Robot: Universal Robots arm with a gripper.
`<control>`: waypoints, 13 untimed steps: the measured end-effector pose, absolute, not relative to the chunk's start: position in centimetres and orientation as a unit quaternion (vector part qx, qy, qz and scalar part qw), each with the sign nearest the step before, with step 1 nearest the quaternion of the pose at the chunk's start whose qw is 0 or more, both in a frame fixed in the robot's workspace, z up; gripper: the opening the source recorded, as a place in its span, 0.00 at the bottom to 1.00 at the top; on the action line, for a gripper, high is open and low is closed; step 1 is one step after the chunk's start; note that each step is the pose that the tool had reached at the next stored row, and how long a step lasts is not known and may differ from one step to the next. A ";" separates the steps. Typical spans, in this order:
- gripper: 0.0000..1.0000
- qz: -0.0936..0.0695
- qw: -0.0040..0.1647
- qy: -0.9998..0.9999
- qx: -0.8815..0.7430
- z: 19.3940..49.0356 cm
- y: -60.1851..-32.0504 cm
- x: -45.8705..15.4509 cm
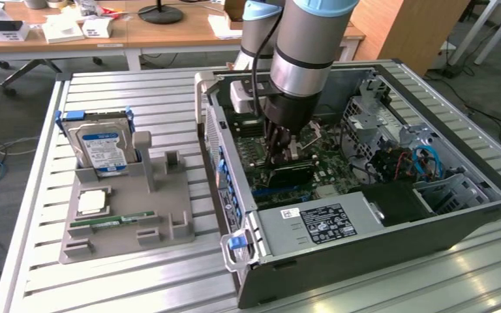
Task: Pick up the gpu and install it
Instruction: 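Press down on the gpu until it lock into place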
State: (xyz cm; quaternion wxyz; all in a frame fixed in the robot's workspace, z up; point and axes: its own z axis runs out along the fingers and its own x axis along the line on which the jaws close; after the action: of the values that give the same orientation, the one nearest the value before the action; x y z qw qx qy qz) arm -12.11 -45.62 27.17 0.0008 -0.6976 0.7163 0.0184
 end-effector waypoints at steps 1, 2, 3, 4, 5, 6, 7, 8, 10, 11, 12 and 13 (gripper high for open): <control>0.11 0.018 0.001 0.716 -0.698 27.2 -45.6 -12.1; 0.11 0.018 0.001 0.716 -0.698 27.2 -45.6 -12.1; 0.11 0.018 0.001 0.716 -0.698 27.2 -45.6 -12.1; 0.11 0.018 0.001 0.716 -0.698 27.2 -45.6 -12.1; 0.11 0.018 0.001 0.716 -0.698 27.2 -45.6 -12.1; 0.11 0.018 0.001 0.716 -0.698 27.1 -45.6 -12.1; 0.11 0.018 0.001 0.716 -0.698 27.1 -45.6 -12.1; 0.11 0.018 0.001 0.716 -0.698 27.1 -45.6 -12.1; 0.11 0.018 0.001 0.716 -0.698 27.1 -45.6 -12.1; 0.11 0.018 0.001 0.716 -0.698 27.1 -45.6 -12.1; 0.11 0.018 0.001 0.716 -0.698 27.1 -45.6 -12.1; 0.11 0.018 0.001 0.716 -0.698 27.1 -45.6 -12.1</control>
State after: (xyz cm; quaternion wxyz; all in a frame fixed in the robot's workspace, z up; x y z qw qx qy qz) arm -12.11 -45.62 27.12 0.0008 -0.6976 0.7163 0.0183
